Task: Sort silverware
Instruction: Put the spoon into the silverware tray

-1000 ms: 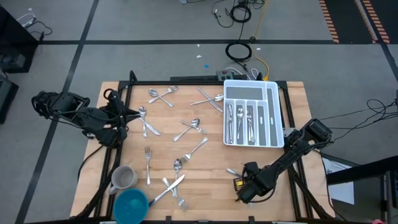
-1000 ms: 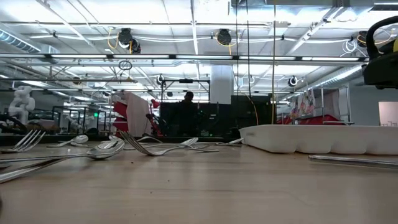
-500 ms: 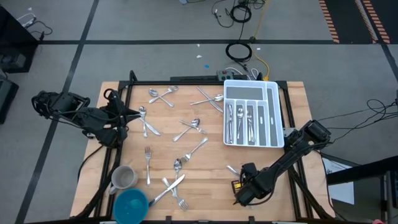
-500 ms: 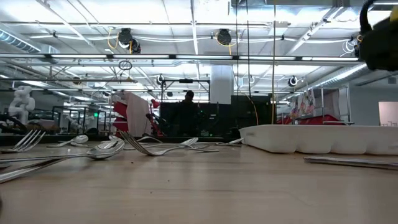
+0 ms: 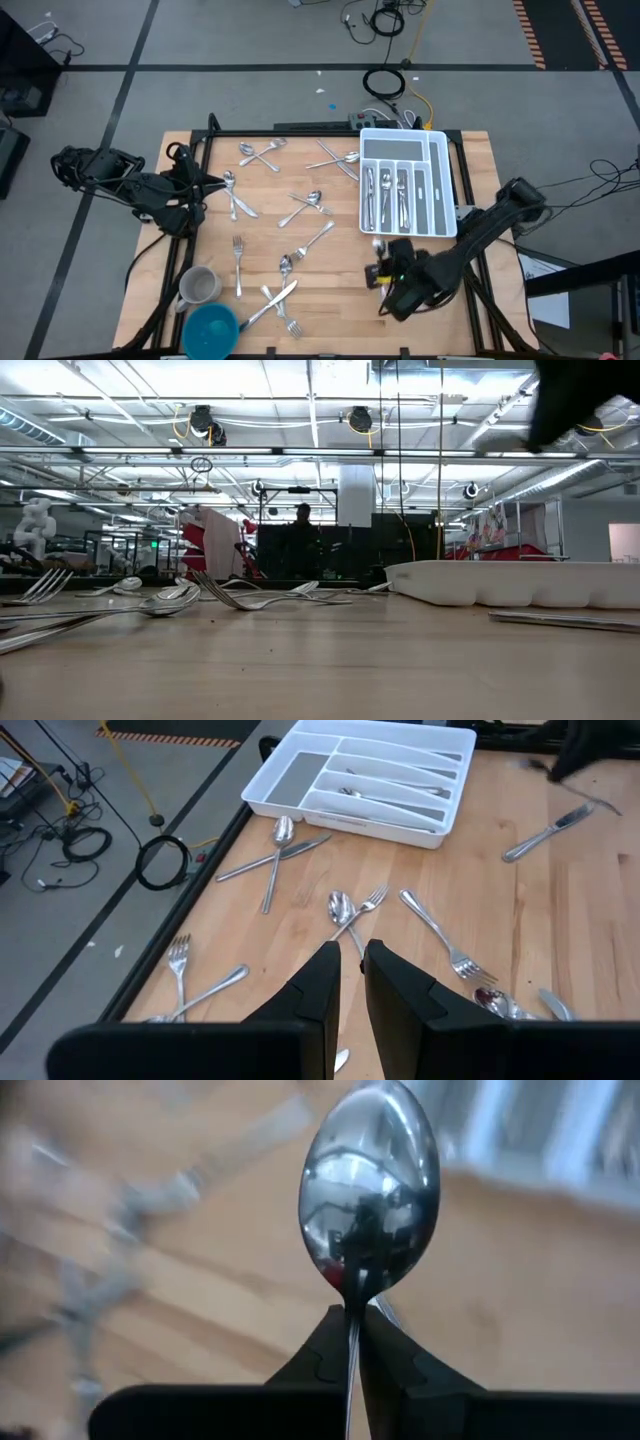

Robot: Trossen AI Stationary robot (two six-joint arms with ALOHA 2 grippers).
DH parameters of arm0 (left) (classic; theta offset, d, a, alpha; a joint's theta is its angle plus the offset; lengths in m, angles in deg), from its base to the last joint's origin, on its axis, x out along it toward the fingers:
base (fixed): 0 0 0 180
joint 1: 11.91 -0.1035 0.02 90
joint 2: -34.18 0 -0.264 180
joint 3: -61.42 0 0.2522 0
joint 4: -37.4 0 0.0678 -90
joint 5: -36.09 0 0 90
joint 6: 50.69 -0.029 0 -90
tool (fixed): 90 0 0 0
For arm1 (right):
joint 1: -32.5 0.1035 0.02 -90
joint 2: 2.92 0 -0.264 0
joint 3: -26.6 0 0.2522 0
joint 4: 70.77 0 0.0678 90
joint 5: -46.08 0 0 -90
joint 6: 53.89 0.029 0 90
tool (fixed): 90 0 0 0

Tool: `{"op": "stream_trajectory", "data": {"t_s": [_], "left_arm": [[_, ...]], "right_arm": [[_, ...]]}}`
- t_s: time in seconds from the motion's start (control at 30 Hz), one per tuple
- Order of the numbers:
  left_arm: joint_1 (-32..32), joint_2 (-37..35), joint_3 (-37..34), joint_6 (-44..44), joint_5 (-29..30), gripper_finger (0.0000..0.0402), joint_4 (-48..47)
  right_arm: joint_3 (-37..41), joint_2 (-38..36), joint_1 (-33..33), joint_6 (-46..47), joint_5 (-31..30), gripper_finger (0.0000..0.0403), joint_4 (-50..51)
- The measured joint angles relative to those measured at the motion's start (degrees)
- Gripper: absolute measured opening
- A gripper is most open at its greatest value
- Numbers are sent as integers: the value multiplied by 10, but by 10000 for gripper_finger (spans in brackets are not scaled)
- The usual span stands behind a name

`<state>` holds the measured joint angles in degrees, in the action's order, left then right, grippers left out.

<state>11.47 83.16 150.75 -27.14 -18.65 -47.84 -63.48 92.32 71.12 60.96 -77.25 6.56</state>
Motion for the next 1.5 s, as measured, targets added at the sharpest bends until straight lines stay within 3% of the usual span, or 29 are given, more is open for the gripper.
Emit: {"op": "stream_trajectory", "data": {"t_s": [0.13, 0.27, 0.5, 0.77, 0.97, 1.07, 1.27, 1.5], "left_arm": [[0, 0, 0, 0, 1, 56, 0], [0, 0, 0, 0, 1, 56, 4], [0, 0, 0, 1, 1, 56, 15], [0, 1, 0, -31, 2, 56, 150], [0, 5, 0, -88, 1, 56, 318], [0, 14, 0, -117, -16, 56, 395], [-1, 39, 0, -160, -69, 56, 480], [-26, 87, 0, -183, -105, 56, 563]], "right_arm": [[27, -78, -15, -47, -80, 0, -3], [111, -182, -26, -100, -139, 0, -59], [355, -418, -55, -268, -158, 0, -367], [575, -612, -117, -438, -145, 0, -699], [700, -653, -156, -574, -100, 0, -1001], [735, -653, -169, -617, -64, 0, -1102], [735, -649, -174, -685, 77, 0, -1163], [732, -649, -201, -839, 111, 0, -1253]]}}
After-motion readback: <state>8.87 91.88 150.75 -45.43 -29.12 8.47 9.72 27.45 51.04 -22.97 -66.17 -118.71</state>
